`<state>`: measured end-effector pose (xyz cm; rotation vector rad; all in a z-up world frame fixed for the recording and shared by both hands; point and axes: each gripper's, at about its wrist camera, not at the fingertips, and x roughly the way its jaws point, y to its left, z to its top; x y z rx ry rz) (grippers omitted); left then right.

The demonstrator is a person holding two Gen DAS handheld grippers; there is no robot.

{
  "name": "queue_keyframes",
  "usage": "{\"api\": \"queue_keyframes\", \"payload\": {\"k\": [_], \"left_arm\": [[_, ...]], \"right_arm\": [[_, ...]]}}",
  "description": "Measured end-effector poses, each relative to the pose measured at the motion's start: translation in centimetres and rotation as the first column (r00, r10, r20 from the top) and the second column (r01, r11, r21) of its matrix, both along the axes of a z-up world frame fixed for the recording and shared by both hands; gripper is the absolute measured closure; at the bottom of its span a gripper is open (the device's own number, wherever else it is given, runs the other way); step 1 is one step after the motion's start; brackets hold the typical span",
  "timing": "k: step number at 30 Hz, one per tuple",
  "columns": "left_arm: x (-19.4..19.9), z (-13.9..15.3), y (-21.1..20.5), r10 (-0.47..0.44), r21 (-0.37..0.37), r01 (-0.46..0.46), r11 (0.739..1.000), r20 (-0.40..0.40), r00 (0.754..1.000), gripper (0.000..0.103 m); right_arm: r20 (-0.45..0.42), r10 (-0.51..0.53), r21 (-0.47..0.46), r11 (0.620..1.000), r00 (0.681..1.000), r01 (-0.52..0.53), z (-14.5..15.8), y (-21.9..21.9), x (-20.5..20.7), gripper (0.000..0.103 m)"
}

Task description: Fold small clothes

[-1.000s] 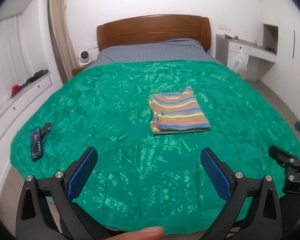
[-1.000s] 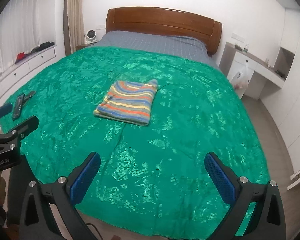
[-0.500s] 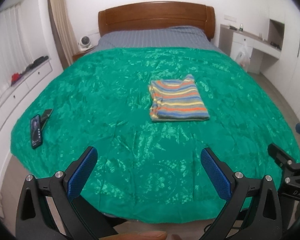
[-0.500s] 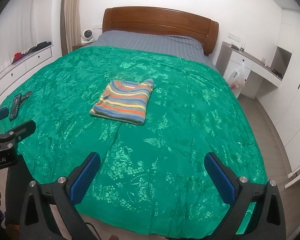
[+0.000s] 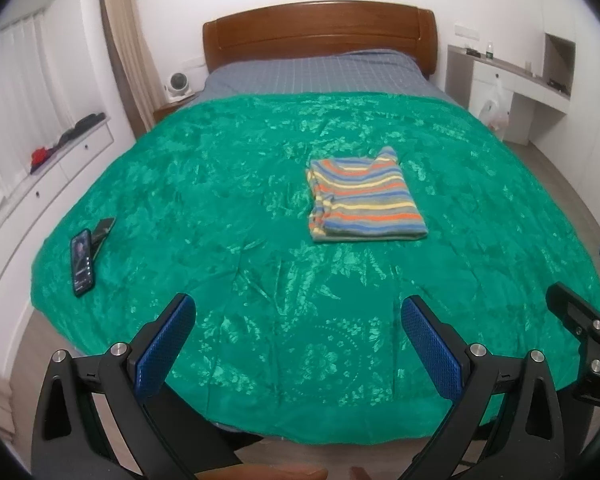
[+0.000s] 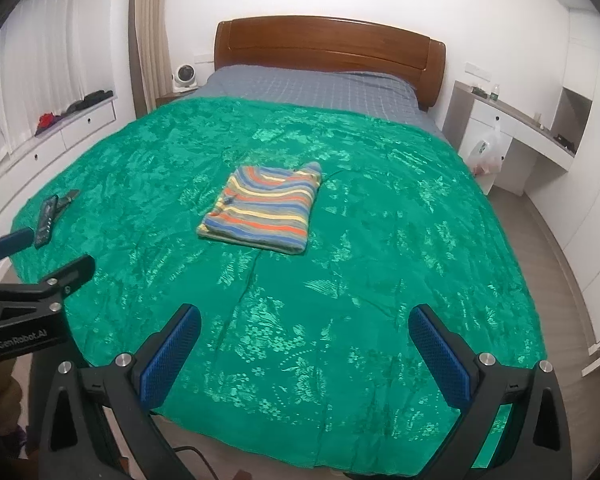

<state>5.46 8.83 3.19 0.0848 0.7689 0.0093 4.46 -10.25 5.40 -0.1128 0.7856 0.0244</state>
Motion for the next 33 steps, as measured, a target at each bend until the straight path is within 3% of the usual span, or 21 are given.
{"api": "queue_keyframes", "payload": {"k": [9,33], "left_arm": [[0.0,0.6,0.3,0.007,-0.012,-0.006,1.000,0.013,1.000,0.000],[-0.2,0.2,-0.1,0.005,-0.010,-0.005,1.000,0.018,1.000,0.000]], "right_arm": [[0.013,0.044,0.014,0.999,0.999,-0.044,0.9,1.2,0.2,0.001],[-0.012,0.019,0.020,1.000,1.000,-0.019,-0.2,0.4,0.4,0.001]]}}
